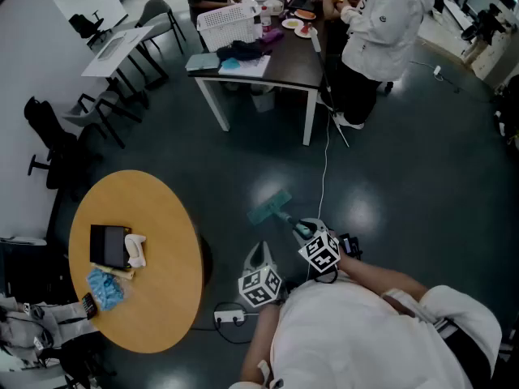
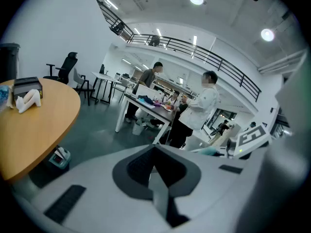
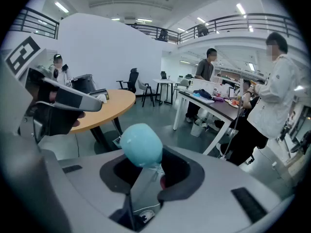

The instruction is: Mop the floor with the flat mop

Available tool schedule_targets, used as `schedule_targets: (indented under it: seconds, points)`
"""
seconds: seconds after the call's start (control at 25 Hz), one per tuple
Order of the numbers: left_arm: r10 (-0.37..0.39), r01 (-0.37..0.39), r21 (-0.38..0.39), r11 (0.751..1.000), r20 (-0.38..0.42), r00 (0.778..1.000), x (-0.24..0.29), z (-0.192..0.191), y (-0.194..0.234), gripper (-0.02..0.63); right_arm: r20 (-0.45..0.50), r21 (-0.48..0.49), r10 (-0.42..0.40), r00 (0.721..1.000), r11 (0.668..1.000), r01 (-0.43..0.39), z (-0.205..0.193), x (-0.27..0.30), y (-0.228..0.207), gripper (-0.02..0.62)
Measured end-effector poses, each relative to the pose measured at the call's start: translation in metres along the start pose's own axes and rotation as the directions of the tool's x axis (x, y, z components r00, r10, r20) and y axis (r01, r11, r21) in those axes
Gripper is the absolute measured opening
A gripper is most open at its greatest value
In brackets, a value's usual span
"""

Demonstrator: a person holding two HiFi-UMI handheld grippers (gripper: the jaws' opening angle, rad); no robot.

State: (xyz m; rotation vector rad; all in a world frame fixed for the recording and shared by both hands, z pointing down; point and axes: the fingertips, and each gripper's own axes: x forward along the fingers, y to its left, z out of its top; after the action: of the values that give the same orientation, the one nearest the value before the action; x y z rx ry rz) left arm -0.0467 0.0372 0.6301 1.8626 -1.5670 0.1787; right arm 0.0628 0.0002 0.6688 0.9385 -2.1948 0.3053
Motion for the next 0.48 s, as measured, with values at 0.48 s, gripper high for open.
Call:
schedule_targets:
  seconds: [0.48]
  points:
    - [0.007,-0.007,0.043,0.999,0.006,1.0,0.0003,0.001,-0.0024,0.005,0.001,0.006,0.003,1.0,1.0,-0.003,-0.0046,-0.0002,-0.0009,0.114]
